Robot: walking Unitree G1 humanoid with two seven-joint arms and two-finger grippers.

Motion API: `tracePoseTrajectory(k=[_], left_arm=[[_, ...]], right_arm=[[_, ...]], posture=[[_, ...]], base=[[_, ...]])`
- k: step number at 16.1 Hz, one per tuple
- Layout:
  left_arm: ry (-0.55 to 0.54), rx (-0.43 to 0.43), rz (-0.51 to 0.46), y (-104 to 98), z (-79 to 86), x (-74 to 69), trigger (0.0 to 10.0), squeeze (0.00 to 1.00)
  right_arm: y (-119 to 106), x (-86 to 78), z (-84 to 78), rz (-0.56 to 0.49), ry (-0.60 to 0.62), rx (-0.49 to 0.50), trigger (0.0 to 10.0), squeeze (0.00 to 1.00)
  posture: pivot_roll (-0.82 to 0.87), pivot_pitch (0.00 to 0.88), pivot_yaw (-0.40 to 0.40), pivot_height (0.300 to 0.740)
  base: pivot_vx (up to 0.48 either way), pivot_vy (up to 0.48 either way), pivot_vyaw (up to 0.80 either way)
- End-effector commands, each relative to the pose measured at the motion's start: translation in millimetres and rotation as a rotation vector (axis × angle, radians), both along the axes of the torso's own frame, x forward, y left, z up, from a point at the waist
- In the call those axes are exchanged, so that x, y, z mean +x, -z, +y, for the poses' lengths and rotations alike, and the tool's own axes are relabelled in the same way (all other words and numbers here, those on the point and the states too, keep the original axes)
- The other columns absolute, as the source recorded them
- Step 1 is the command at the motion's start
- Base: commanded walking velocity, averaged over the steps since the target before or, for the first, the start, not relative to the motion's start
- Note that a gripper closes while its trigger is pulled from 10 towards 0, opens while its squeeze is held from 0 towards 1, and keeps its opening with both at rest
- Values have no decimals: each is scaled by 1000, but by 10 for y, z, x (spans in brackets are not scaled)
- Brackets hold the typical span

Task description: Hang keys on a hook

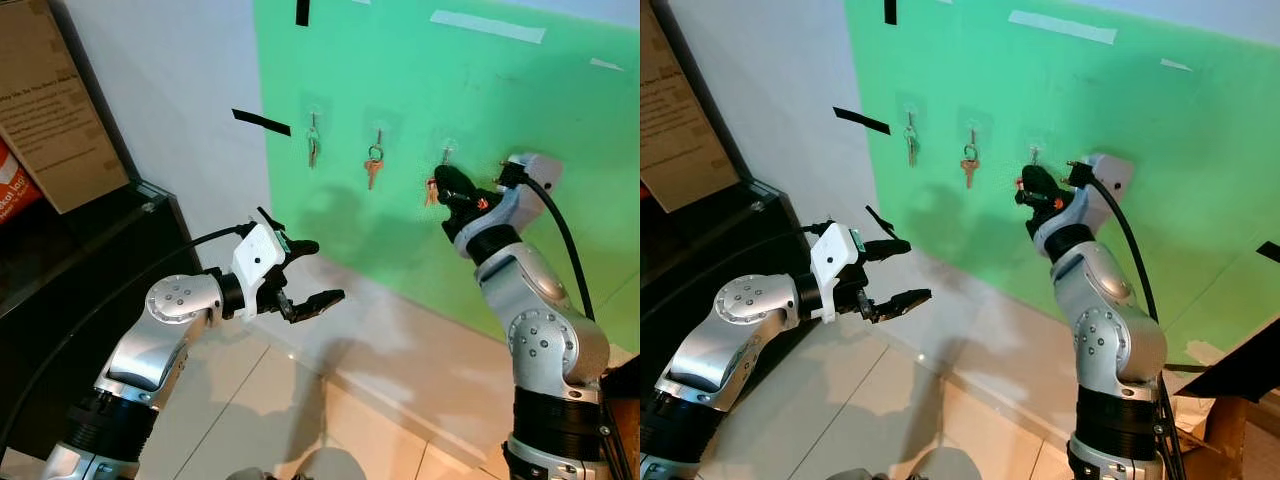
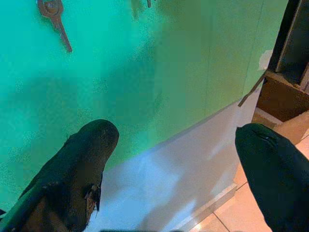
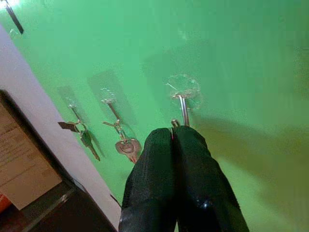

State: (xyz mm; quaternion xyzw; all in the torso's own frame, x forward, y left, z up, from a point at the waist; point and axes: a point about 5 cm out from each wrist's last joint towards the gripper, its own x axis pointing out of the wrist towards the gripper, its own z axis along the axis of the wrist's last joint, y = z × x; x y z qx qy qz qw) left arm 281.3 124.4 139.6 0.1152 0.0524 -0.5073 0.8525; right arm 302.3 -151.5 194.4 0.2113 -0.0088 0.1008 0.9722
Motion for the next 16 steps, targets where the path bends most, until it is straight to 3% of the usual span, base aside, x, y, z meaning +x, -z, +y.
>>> tracePoseTrajectory(k=[1,6,16], left_arm=[[17,7,-20,-59,-22,7,10000,129],[22,12,-21,-52,-27,5,10000,129],[30,18,-22,-30,-43,-17,10000,129]], right_arm=[[-17,-28,20,3,-14,-11,10000,0],[5,-56,17,18,-15,-20,10000,0],[-128,77,57,-20,0,29,10000,0]], posture=[[-19,0,-2,740],[-23,0,3,740],[-10,0,-13,740]], base=[[0,0,0],[0,0,0],[0,0,0]])
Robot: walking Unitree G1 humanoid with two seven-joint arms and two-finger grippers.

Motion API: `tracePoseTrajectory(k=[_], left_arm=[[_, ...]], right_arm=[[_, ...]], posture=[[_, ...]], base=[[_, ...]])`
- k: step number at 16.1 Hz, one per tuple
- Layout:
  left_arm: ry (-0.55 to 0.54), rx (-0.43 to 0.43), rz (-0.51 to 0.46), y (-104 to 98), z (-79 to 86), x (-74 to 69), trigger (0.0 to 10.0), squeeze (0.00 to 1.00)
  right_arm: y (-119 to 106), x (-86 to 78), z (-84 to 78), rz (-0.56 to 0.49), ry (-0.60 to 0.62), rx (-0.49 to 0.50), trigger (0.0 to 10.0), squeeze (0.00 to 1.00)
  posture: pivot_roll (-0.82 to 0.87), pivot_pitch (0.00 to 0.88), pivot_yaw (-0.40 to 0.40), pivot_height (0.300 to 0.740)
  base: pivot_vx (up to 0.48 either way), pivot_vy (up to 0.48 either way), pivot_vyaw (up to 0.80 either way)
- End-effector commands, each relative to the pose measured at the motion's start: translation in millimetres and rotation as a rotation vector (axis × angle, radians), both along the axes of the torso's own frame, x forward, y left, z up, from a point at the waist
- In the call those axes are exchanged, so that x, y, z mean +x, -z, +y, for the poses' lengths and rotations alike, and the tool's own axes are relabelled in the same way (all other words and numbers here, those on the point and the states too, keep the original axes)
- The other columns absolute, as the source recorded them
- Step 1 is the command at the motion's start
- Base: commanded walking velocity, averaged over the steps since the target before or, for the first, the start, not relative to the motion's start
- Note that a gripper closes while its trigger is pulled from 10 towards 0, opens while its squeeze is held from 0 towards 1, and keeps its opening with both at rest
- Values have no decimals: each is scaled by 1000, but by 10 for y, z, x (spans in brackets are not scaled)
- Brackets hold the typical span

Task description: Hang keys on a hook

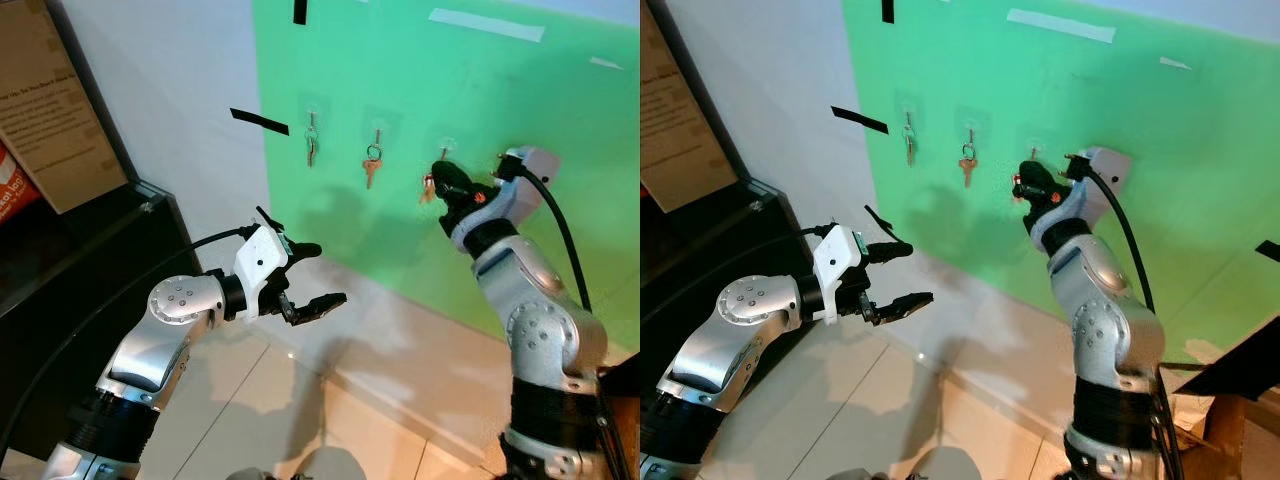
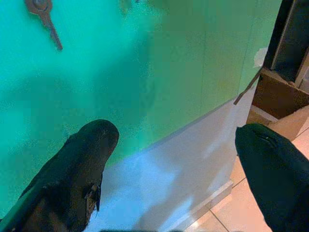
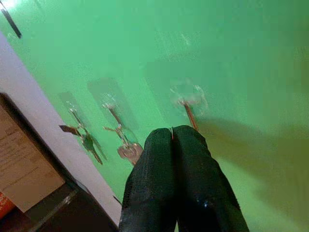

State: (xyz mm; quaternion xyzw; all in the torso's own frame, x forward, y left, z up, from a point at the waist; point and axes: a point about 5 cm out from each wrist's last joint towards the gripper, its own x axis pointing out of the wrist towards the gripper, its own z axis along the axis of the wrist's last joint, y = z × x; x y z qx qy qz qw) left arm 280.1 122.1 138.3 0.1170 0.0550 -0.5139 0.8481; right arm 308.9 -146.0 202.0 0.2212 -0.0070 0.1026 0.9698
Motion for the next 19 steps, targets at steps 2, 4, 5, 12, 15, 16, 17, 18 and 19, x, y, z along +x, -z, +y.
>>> tracePoseTrajectory(k=[2,4,5,12,15,16,17,18,19], left_arm=[[15,12,-27,-42,-20,-9,10000,129],[15,11,-28,-43,-16,-13,10000,137],[15,11,-27,-43,-18,-12,10000,129],[13,7,-28,-53,-22,6,10000,129],[14,7,-29,-59,-24,14,10000,133],[14,8,-29,-62,-23,18,10000,133],[14,8,-29,-62,-23,18,10000,129],[14,8,-29,-63,-23,19,10000,129],[12,9,-30,-65,-20,21,10000,129]], right_arm=[[-55,36,-4,-22,22,18,10000,0],[-37,71,-36,-9,55,51,10000,0],[-29,84,-40,-6,60,58,10000,0],[69,148,-196,40,181,132,10000,0],[136,131,-254,67,206,137,10000,0],[204,113,-279,93,228,137,10000,0],[224,107,-285,101,233,136,10000,0],[241,102,-290,108,237,134,10000,0],[277,81,-285,120,233,114,10000,0]], posture=[[-10,0,-14,740],[-9,0,-14,740],[-9,0,-14,740],[-11,0,-13,740],[-12,0,-9,740],[-13,0,-7,740],[-13,0,-7,740],[-13,0,-7,740],[-12,0,-6,740]], base=[[0,0,0],[0,0,0],[0,0,0],[0,0,0],[0,0,0],[0,0,0],[0,0,0],[0,0,0],[0,0,0]])
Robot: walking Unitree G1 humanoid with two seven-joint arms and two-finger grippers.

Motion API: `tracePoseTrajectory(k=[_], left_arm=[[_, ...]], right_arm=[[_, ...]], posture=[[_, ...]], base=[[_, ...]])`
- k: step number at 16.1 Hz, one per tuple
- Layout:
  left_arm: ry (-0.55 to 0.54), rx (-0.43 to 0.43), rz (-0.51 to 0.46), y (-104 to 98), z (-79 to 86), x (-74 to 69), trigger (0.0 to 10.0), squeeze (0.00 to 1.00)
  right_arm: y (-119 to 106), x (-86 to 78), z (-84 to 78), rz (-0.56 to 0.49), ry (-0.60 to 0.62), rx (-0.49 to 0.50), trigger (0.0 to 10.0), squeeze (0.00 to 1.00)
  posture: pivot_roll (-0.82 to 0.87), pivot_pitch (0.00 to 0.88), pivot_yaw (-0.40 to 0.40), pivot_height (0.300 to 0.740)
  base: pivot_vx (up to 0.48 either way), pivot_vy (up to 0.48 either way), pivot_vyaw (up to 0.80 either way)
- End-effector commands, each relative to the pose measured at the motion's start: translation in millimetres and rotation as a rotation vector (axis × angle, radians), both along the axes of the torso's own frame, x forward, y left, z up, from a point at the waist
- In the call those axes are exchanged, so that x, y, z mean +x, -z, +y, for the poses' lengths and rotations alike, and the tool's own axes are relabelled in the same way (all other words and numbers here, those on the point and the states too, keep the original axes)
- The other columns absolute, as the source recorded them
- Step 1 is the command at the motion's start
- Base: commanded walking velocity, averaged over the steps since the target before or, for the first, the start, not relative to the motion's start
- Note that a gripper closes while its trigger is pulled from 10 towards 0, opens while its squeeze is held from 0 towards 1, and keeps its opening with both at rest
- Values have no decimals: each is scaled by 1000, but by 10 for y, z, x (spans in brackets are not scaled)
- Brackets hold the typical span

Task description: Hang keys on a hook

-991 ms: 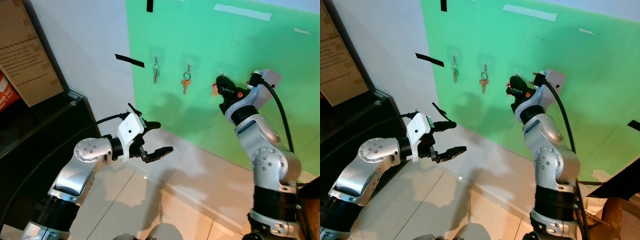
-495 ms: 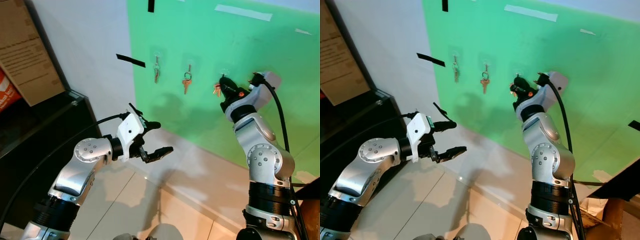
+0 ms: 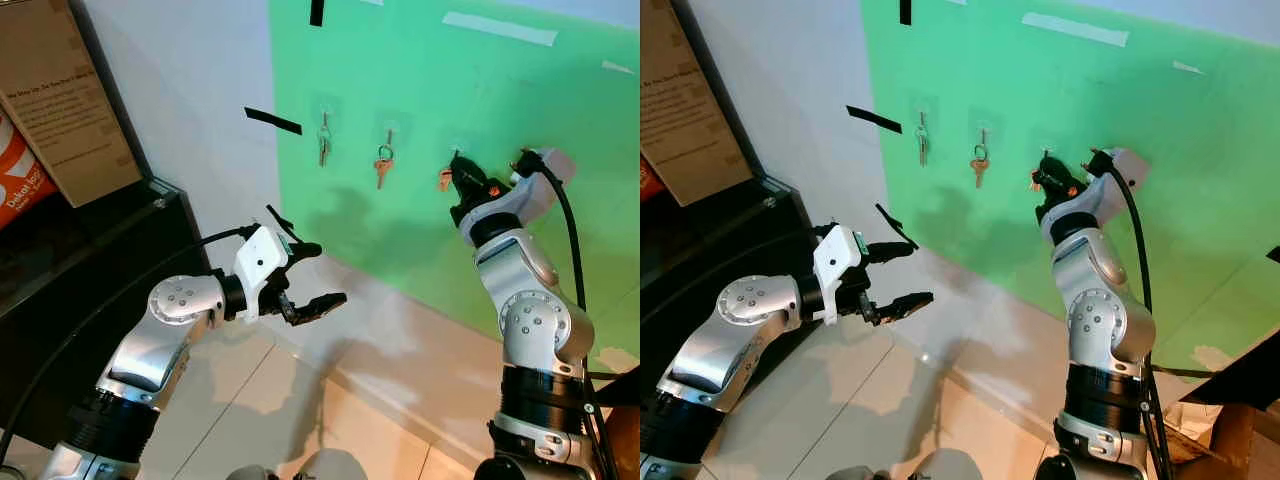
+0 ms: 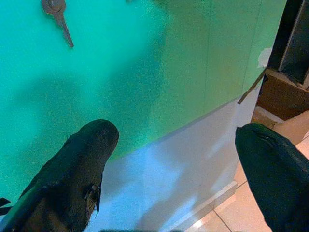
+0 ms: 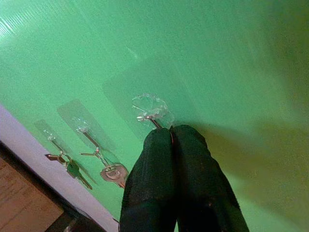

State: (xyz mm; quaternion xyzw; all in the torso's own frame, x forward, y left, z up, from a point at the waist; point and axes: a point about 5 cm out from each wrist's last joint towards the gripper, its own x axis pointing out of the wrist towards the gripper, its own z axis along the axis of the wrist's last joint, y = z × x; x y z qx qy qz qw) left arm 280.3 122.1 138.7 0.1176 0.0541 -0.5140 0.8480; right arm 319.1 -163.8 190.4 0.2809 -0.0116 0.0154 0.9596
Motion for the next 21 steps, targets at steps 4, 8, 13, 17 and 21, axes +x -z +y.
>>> tracePoseTrajectory(k=[4,8,13,17,21], left_arm=[[11,9,-29,-61,-17,26,10000,129],[14,9,-29,-63,-27,33,10000,129],[12,7,-35,-70,-35,41,10000,129],[10,6,-32,-68,-38,41,10000,129],[15,6,-33,-69,-45,35,10000,125]], right_arm=[[244,-91,-5,101,1,-119,10000,0],[263,-102,112,98,-42,-166,10000,0],[289,-96,161,105,-60,-213,10000,0],[282,-84,147,94,-47,-209,10000,1000],[277,-90,122,87,-30,-207,10000,1000]], posture=[[-14,0,-2,740],[-16,0,0,740],[-15,0,-1,740],[-15,0,-1,740],[-16,0,2,740]], base=[[0,0,0],[0,0,0],[0,0,0],[0,0,0],[0,0,0]])
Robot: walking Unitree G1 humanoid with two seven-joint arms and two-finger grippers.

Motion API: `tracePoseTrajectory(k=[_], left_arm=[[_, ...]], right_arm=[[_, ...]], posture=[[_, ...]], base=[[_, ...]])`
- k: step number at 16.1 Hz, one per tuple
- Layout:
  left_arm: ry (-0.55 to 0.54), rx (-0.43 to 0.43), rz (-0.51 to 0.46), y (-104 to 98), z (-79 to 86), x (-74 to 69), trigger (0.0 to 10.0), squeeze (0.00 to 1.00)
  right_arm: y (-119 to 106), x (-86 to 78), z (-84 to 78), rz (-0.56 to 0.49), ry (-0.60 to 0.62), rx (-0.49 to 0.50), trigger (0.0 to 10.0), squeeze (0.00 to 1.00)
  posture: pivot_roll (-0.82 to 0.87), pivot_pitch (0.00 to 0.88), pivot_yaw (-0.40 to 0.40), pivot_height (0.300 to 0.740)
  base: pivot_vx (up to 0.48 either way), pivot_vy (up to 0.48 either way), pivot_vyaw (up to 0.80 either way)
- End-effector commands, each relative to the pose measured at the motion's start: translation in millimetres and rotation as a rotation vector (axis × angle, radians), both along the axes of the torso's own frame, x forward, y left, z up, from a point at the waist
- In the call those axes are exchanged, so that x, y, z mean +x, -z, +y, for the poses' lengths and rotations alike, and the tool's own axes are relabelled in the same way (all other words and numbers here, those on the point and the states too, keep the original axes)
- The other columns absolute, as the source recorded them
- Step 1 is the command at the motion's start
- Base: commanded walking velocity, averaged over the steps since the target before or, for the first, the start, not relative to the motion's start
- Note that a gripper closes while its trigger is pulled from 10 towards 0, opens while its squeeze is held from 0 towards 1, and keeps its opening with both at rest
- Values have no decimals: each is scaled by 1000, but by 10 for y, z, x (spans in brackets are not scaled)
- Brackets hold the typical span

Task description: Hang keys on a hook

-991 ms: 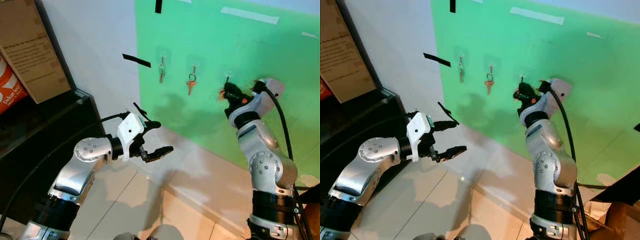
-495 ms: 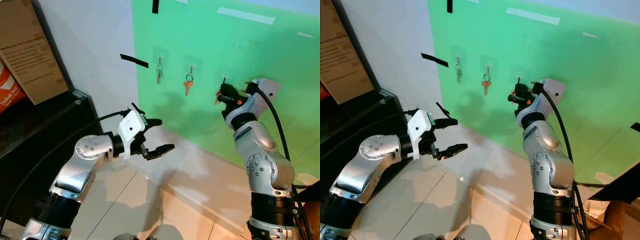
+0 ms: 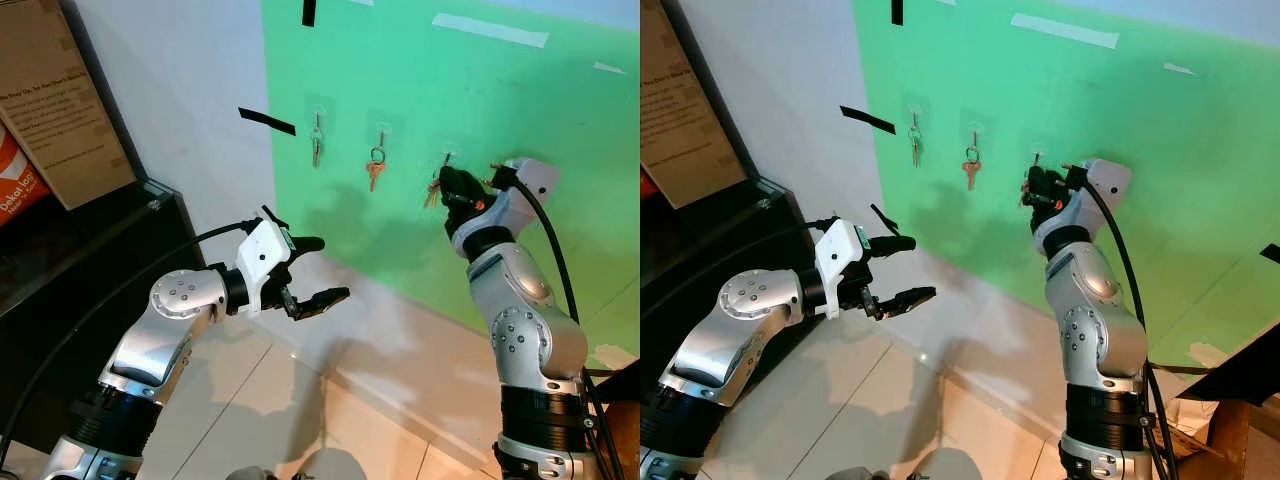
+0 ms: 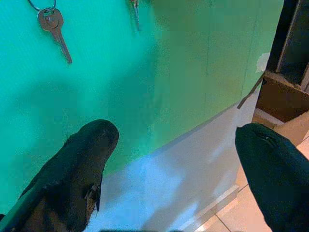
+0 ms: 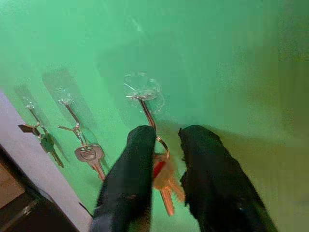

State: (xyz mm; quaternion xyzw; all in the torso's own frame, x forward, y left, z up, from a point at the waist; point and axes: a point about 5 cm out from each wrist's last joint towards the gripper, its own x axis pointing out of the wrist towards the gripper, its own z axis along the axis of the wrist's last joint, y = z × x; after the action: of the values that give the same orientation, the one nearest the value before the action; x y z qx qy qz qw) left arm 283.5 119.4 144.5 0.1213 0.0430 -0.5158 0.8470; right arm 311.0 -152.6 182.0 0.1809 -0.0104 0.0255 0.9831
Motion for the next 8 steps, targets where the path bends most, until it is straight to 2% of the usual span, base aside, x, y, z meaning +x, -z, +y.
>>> tracePoseTrajectory(k=[1,4,6,8], left_arm=[[8,11,-11,-12,-20,4,10000,125],[3,9,-12,-8,-19,3,10000,129],[-14,-3,-16,-6,-10,5,10000,125],[-51,-36,-18,0,7,3,10000,133]], right_arm=[[192,-11,5,93,-2,-2,10000,1000],[175,-57,-37,65,5,6,10000,1000],[80,-118,-50,-19,-12,38,10000,1000],[-8,-218,-92,-121,10,-2,10000,1000]], posture=[[-16,0,2,740],[-16,0,-3,740],[-17,0,-4,740],[-23,0,-4,740]], base=[[0,0,0],[0,0,0],[0,0,0],[0,0,0]])
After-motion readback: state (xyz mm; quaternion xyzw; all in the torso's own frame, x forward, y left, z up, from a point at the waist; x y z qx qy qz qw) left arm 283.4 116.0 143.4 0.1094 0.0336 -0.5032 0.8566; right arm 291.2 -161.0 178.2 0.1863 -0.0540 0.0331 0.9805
